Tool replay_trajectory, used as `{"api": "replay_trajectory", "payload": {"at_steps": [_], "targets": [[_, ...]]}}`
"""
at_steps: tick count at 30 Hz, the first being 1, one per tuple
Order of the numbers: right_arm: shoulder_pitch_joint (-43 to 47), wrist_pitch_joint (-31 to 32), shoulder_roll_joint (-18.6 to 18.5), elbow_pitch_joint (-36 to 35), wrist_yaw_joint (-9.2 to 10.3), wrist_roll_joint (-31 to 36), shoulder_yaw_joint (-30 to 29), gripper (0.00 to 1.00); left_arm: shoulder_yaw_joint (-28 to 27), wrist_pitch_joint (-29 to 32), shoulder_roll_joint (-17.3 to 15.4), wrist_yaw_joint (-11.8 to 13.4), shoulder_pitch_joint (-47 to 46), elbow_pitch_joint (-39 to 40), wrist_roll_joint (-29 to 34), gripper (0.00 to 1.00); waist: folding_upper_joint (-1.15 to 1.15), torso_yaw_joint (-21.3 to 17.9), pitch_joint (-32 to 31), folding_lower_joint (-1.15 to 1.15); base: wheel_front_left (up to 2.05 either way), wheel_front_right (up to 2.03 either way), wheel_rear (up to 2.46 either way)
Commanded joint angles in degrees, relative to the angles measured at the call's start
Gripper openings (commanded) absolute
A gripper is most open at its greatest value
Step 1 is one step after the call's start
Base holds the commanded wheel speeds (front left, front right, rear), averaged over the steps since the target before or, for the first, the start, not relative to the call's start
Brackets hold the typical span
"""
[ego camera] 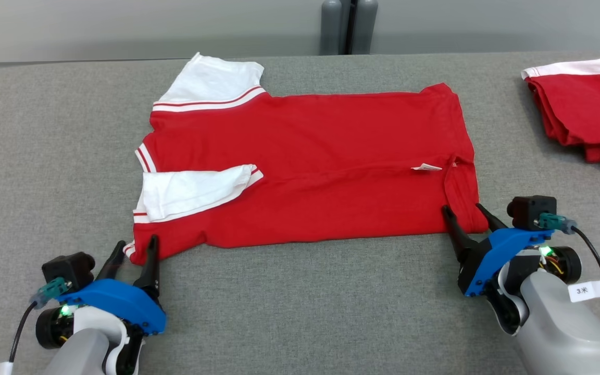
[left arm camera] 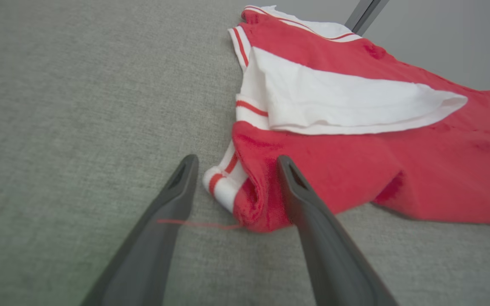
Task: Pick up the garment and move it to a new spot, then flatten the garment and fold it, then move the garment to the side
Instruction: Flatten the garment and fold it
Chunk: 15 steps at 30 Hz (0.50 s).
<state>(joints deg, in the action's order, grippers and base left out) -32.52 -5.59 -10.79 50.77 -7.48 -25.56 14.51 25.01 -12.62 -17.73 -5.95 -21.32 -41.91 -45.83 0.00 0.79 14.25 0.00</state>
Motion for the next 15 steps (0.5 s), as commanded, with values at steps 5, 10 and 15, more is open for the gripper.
{"api": "replay_trajectory", "payload": {"at_steps": [5,10,15], "targets": [[-2.1,-0.47,1.11,3.3,-0.03,0.59,1.28,0.1,1.26,0.93,1.17,-1.11,-2.5,-2.37,-1.22,0.04,0.0,0.29,0.16,0.0,0.0,0.0,0.0],[-2.13,-4.16,1.3,4.54,-0.03,-0.7,1.16,0.0,1.16,-0.42,1.68,-1.42,-3.18,-3.21,-2.53,0.0,0.0,0.82,-1.03,0.0,0.0,0.0,0.0],[0.97,-6.87,0.95,4.56,-0.03,-2.21,1.72,0.0,0.46,-1.7,1.46,-1.59,-0.11,-1.69,-3.78,0.0,0.0,1.09,-4.14,0.0,0.0,0.0,0.0]]}}
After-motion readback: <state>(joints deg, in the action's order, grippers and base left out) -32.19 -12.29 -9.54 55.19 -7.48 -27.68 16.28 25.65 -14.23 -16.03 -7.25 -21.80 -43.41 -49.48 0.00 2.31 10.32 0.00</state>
